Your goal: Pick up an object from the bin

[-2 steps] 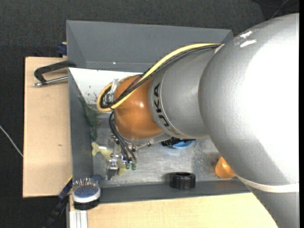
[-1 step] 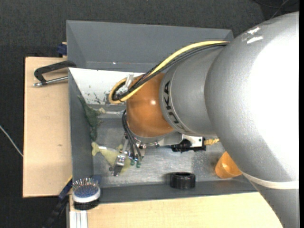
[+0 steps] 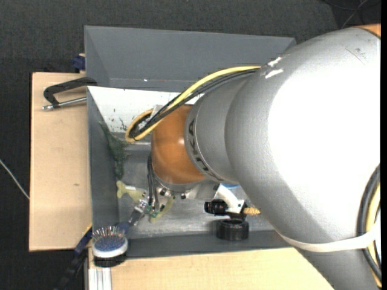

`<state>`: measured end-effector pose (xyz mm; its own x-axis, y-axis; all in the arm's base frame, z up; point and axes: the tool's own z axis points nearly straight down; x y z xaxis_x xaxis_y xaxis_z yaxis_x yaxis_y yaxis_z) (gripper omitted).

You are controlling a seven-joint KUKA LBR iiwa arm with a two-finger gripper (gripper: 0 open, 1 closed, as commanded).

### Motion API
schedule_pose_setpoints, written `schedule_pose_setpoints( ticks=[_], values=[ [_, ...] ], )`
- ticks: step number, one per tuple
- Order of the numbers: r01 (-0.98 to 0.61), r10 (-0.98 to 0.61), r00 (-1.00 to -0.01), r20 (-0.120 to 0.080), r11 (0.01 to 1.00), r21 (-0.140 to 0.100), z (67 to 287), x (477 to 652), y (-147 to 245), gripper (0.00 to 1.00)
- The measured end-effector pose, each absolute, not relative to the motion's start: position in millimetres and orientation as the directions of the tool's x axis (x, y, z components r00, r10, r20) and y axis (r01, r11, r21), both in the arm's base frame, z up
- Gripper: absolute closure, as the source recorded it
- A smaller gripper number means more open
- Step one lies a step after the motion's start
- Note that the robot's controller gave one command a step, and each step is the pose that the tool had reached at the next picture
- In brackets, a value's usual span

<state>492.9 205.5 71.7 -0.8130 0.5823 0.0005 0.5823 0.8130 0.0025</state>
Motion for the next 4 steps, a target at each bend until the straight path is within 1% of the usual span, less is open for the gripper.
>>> schedule_pose_setpoints(
  ticks=[1, 2, 3, 4],
  values=[
    [0.581, 0.581, -0.814, 0.0, 0.814, 0.002, 73, 493.3, 206, 0.0],
    [0.582, 0.582, -0.813, -0.003, 0.813, 0.006, 74, 495.0, 206, 1.0],
    [0.581, 0.581, -0.814, -0.001, 0.814, 0.004, 81, 495.8, 207, 1.0],
    [0.579, 0.579, -0.816, -0.005, 0.816, 0.01, 159, 497.7, 209, 1.0]
  ],
)
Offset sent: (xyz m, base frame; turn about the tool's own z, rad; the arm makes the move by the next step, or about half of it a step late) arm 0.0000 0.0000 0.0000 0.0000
